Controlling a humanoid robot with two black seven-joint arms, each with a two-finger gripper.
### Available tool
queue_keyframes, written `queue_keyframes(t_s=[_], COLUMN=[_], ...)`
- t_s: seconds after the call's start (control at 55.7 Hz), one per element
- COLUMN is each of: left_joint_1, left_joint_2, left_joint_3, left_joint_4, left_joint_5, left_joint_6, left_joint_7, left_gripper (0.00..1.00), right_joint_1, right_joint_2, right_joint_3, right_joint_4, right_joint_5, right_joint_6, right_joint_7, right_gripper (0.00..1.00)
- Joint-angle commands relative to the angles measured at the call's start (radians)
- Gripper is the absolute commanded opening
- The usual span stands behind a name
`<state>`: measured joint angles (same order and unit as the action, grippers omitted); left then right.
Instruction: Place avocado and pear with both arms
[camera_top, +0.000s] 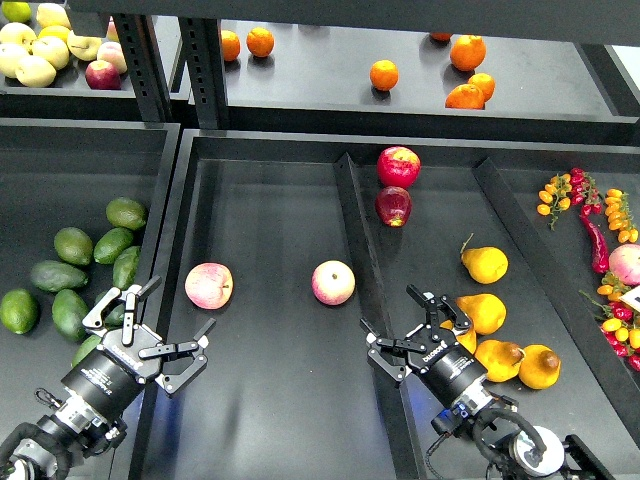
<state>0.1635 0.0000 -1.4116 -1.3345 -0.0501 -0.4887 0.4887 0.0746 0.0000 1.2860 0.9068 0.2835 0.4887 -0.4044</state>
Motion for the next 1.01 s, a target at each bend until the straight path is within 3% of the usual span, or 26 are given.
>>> queue_keyframes(t_s=[0.0,0.395,0.521,0.755,0.988], left_joint_1=[-0.045,-0.294,-0.364,-0.337,-0.248], left_joint_2=[0.000,0.000,0.000,0.000,0.000], left_joint_3=[-0.006,-0.038,-0.041,-0.062,-0.076], left_joint_4=[0.008,0.169,0.186,0.123,0.032], left_joint_5=[0.001,0.001,-0.001,-0.105,-0.113], left_joint_6=[0.000,0.000,0.000,0.000,0.000], left_joint_7=[0.000,0.000,-0.058,-0.062,-0.058], left_gripper=[0.99,0.99,0.99,0.99,0.99], right_joint_1=[0.002,0.146,0.166,0.145,0.059], right_joint_2=[0.000,0.000,0.000,0.000,0.000], right_joint_3=[0.009,0.012,-0.005,0.012,0.053], right_joint_4=[0.038,0.023,0.004,0.007,0.098], right_joint_5=[0.000,0.028,0.029,0.043,0.043], right_joint_6=[0.000,0.000,0.000,0.000,0.000], right_joint_7=[0.038,0.041,0.087,0.125,0.121], right_gripper=[1.00,1.00,1.00,1.00,1.00])
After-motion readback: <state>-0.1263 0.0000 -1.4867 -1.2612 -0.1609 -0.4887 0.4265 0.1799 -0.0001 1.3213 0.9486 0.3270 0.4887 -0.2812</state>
